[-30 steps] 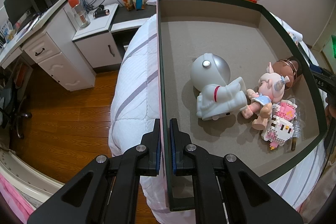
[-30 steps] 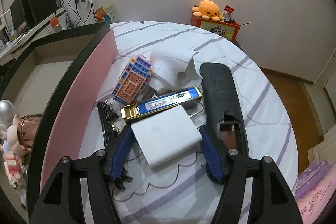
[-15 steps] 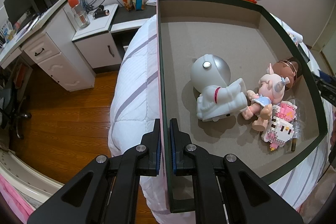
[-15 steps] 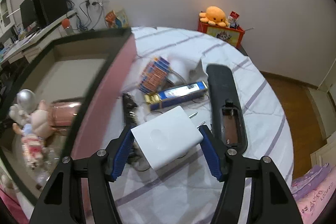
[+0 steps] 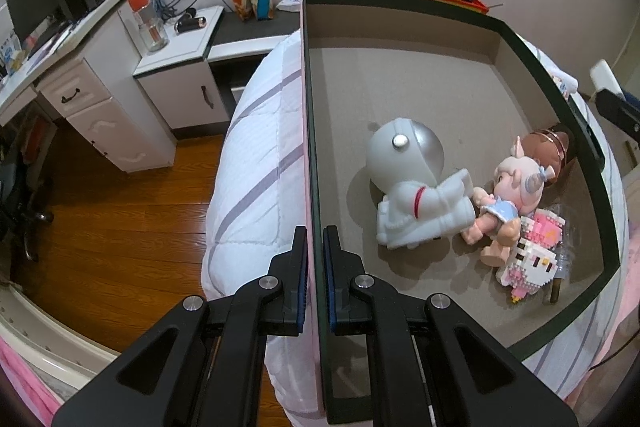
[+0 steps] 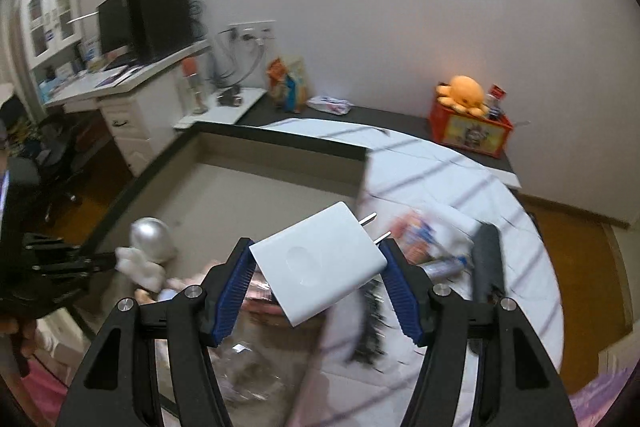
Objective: Organize rigid objects
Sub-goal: 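Carry the white charger into the box and release it with the right tool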
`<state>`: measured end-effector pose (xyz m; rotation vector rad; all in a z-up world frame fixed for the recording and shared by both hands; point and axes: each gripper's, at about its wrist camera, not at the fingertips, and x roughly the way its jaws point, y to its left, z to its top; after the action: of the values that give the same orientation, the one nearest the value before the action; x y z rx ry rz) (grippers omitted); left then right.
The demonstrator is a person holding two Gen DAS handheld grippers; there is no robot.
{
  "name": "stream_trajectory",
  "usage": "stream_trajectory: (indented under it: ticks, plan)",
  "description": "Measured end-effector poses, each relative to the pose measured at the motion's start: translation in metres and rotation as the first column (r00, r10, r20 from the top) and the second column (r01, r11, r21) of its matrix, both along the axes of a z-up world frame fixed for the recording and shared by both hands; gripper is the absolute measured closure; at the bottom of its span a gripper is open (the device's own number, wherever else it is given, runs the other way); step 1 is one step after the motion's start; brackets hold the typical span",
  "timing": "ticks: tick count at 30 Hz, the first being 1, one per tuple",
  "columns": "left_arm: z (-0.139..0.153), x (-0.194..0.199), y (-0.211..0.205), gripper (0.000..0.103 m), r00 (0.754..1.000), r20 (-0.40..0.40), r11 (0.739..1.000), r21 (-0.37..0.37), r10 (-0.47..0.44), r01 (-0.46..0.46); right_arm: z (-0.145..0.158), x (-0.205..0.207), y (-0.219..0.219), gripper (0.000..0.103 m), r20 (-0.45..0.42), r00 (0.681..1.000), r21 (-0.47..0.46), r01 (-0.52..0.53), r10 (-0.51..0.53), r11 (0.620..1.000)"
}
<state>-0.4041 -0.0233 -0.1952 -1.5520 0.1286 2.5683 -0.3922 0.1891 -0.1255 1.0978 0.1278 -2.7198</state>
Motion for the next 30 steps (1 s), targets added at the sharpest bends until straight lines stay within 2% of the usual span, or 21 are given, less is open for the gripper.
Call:
stream_trajectory:
  ticks: [5, 10, 16, 24, 30]
  plan:
    - [0.000, -0.011, 0.000, 0.097, 1.000, 0.007, 1.000, 0.003, -0.003, 0.003, -0.002, -0.015, -0.030, 0.038, 0.024, 0.997, -0.002, -0.074, 0.074, 0.997]
    - [0.000, -0.022, 0.003, 0.097, 1.000, 0.011, 1.000, 0.000, -0.007, 0.007, -0.016, -0.031, -0.050, 0.038, 0.076, 0.991, 0.005, -0.112, 0.111, 0.994]
    - [0.000, -0.035, 0.005, 0.097, 1.000, 0.019, 1.000, -0.005, -0.013, 0.013, -0.036, -0.046, -0.058, 0.038, 0.137, 0.983, 0.024, -0.126, 0.121, 0.992]
    - [0.000, -0.046, 0.007, 0.097, 1.000, 0.020, 1.000, -0.015, -0.013, 0.013, -0.042, -0.055, -0.057, 0.038, 0.181, 0.977, 0.011, -0.116, 0.112, 0.993]
    - [-0.001, -0.048, 0.007, 0.097, 1.000, 0.022, 1.000, -0.018, -0.013, 0.013, -0.035, -0.051, -0.054, 0.037, 0.155, 0.983, 0.000, -0.100, 0.099, 0.995]
